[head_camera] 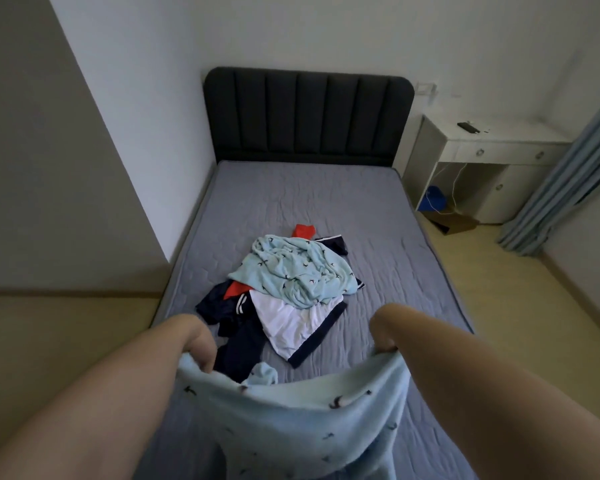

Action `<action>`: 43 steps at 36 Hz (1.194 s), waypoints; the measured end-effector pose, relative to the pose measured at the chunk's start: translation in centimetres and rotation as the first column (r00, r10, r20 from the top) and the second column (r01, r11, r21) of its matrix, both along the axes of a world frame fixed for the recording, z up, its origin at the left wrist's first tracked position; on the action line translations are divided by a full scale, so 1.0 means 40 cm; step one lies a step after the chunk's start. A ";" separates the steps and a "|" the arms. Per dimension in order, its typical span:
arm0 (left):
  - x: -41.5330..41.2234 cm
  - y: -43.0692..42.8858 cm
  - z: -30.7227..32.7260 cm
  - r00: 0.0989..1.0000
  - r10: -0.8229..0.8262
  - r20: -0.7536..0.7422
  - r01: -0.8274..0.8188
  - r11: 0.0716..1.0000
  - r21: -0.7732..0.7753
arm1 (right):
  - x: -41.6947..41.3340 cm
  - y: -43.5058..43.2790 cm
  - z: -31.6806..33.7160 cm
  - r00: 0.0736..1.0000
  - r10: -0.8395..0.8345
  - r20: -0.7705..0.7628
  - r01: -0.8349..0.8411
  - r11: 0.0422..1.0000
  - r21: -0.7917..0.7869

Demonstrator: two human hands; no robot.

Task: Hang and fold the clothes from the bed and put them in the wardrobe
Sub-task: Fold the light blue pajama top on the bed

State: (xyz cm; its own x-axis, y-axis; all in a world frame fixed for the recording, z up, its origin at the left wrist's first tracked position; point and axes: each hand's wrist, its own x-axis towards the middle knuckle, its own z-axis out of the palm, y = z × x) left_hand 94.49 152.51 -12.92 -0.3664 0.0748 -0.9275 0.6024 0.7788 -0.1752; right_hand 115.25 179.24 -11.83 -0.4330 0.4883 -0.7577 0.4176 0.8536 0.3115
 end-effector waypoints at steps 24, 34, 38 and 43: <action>-0.364 0.157 0.394 0.295 0.955 0.027 0.357 -0.136 0.924 | -0.140 0.328 0.426 -0.245 -0.213 -0.946 0.556 0.768 -0.317; -0.280 0.065 -0.108 0.529 0.740 -0.416 0.183 0.379 0.907 | -0.145 0.283 -0.040 0.221 -0.506 -0.834 0.647 0.716 -0.263; -0.234 0.036 -0.379 0.756 0.458 -0.469 0.203 0.516 0.832 | -0.114 0.245 -0.355 0.371 -0.636 -0.677 0.667 0.690 -0.283; -0.133 -0.016 -0.701 0.844 0.154 -0.514 0.233 0.758 0.610 | -0.026 0.158 -0.718 0.453 -0.753 -0.477 0.703 0.630 -0.329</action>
